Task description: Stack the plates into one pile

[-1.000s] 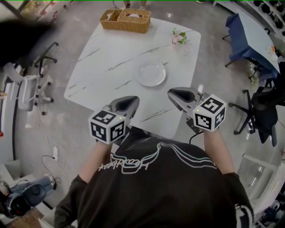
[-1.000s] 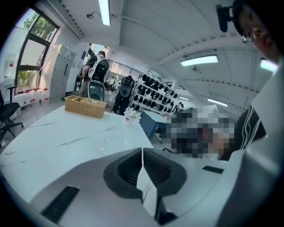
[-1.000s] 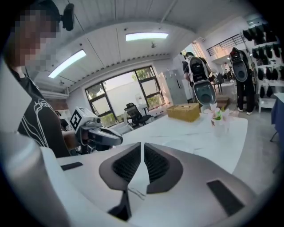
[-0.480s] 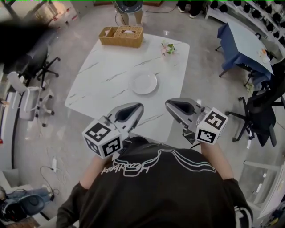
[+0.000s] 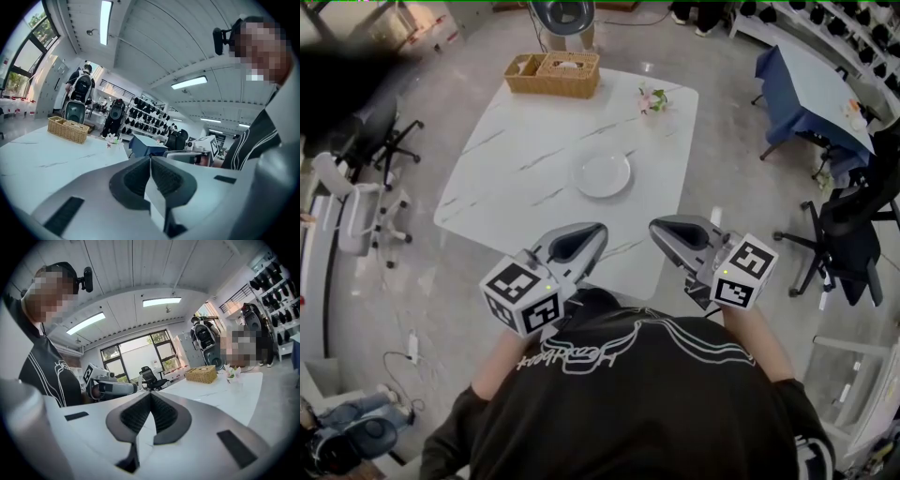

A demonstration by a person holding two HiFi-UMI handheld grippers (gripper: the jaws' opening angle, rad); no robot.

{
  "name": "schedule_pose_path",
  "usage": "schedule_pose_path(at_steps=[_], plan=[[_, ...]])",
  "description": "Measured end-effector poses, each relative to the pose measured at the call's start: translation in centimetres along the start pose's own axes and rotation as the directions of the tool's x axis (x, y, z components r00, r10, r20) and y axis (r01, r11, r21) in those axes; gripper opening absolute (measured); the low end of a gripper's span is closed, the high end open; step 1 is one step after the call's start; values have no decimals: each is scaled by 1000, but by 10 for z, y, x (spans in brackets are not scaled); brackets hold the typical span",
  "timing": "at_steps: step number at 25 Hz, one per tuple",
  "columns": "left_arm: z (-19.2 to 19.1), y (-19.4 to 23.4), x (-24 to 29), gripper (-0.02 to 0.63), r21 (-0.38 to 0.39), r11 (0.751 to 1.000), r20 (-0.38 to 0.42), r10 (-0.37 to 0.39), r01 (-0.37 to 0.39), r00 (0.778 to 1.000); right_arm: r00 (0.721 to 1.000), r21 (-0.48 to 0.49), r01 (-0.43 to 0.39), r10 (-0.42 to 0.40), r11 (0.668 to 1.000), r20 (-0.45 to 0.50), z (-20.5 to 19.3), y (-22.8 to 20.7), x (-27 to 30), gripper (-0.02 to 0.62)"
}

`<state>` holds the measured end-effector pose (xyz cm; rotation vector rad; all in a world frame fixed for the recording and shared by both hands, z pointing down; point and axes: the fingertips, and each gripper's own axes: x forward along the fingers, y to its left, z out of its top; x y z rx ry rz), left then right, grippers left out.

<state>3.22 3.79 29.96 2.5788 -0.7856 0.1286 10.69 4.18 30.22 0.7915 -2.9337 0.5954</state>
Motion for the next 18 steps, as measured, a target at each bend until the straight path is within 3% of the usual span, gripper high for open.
schedule_pose_path(at_steps=[18], plan=[[-18,20,9,31,-23,1000,-51,18,-19,999,998,38,55,-54,998,-27,-17,-17,4,26]])
